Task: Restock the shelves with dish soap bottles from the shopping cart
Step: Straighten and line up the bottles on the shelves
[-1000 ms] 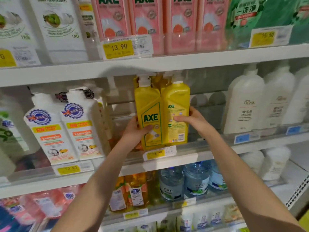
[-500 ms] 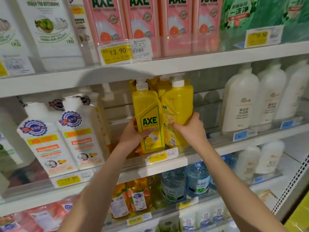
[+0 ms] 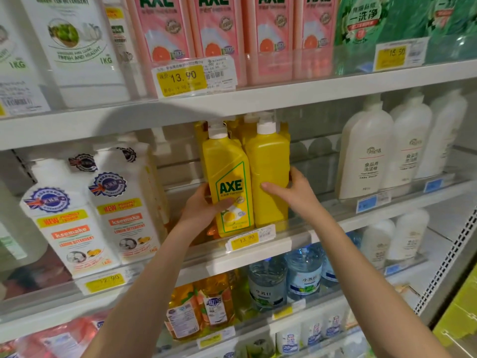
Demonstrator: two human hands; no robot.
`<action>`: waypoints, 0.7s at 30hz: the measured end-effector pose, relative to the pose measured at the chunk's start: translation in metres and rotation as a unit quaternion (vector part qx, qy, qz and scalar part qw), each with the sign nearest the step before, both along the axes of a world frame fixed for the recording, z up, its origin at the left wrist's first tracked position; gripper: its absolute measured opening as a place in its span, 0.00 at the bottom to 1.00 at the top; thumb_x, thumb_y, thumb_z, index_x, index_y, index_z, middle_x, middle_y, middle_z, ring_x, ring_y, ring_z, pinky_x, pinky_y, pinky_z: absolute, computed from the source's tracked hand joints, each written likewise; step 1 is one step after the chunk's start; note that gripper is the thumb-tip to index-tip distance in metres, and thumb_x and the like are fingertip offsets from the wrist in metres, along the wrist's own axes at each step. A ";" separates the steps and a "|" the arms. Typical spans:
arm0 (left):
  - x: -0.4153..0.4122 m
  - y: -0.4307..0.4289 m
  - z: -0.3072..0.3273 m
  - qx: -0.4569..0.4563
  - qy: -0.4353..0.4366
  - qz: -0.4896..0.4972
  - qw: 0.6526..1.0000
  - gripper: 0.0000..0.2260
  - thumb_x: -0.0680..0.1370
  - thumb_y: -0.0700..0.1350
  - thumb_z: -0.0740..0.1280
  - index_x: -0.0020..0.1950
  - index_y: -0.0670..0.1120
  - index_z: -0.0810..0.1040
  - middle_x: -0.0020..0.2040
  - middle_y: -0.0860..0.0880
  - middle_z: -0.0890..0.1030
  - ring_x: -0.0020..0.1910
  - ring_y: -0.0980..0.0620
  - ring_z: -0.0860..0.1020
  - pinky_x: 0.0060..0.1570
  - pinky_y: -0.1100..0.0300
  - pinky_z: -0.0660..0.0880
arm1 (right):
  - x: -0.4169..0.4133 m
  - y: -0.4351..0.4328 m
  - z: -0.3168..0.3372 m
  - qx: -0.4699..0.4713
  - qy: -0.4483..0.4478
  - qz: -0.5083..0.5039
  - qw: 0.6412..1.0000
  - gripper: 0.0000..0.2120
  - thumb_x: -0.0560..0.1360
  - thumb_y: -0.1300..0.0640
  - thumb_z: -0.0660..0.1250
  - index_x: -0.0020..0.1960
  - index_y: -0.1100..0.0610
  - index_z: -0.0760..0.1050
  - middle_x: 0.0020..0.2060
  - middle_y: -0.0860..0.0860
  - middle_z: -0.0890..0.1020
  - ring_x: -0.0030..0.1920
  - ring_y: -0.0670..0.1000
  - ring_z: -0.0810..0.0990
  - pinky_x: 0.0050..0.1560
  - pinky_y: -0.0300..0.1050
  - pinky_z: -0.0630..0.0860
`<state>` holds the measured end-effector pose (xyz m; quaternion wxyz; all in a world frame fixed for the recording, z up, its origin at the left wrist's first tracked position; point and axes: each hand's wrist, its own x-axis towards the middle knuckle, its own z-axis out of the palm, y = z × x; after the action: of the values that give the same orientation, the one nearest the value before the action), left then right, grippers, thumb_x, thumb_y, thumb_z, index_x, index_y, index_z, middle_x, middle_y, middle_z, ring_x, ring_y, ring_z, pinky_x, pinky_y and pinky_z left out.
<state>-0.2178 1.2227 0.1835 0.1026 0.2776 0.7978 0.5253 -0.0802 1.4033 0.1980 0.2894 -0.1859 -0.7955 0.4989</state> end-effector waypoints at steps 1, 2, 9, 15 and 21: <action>0.000 -0.001 0.000 -0.001 -0.002 -0.005 1.000 0.24 0.70 0.52 0.75 0.63 0.53 0.73 0.57 0.55 0.79 0.55 0.52 0.78 0.58 0.49 0.74 | 0.001 0.008 0.006 -0.040 0.000 0.060 0.997 0.26 0.70 0.51 0.75 0.63 0.52 0.67 0.60 0.51 0.77 0.55 0.47 0.77 0.55 0.45 0.76; 0.000 -0.003 -0.001 0.000 -0.004 -0.010 1.000 0.23 0.70 0.52 0.75 0.63 0.53 0.73 0.56 0.56 0.80 0.55 0.52 0.78 0.58 0.50 0.74 | 0.000 0.015 0.011 -0.066 -0.008 0.105 0.992 0.29 0.69 0.53 0.75 0.66 0.52 0.67 0.61 0.50 0.77 0.55 0.47 0.78 0.53 0.41 0.76; 0.002 -0.009 -0.004 0.006 -0.012 -0.028 1.000 0.23 0.69 0.52 0.75 0.63 0.54 0.74 0.54 0.58 0.80 0.55 0.55 0.78 0.56 0.54 0.75 | -0.011 0.033 0.014 -0.077 -0.015 0.140 0.987 0.40 0.61 0.50 0.78 0.69 0.52 0.65 0.62 0.50 0.77 0.59 0.49 0.78 0.56 0.45 0.76; 0.009 -0.009 -0.003 0.011 -0.005 -0.008 1.000 0.24 0.71 0.51 0.74 0.65 0.52 0.72 0.55 0.57 0.79 0.55 0.53 0.78 0.41 0.63 0.74 | -0.021 0.008 0.002 0.043 0.024 -0.093 0.994 0.34 0.56 0.39 0.79 0.56 0.48 0.69 0.58 0.51 0.75 0.63 0.54 0.69 0.61 0.54 0.72; 0.013 -0.008 -0.003 0.016 -0.005 0.003 1.000 0.21 0.71 0.50 0.74 0.62 0.53 0.72 0.53 0.56 0.80 0.52 0.54 0.78 0.44 0.62 0.73 | -0.002 0.014 0.004 -0.019 -0.007 0.028 0.999 0.41 0.64 0.51 0.79 0.70 0.56 0.60 0.50 0.40 0.74 0.52 0.44 0.76 0.48 0.38 0.75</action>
<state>-0.2049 1.2146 0.1801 0.1007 0.2738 0.7896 0.5398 -0.0825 1.4170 0.2017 0.2663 -0.1718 -0.7929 0.5204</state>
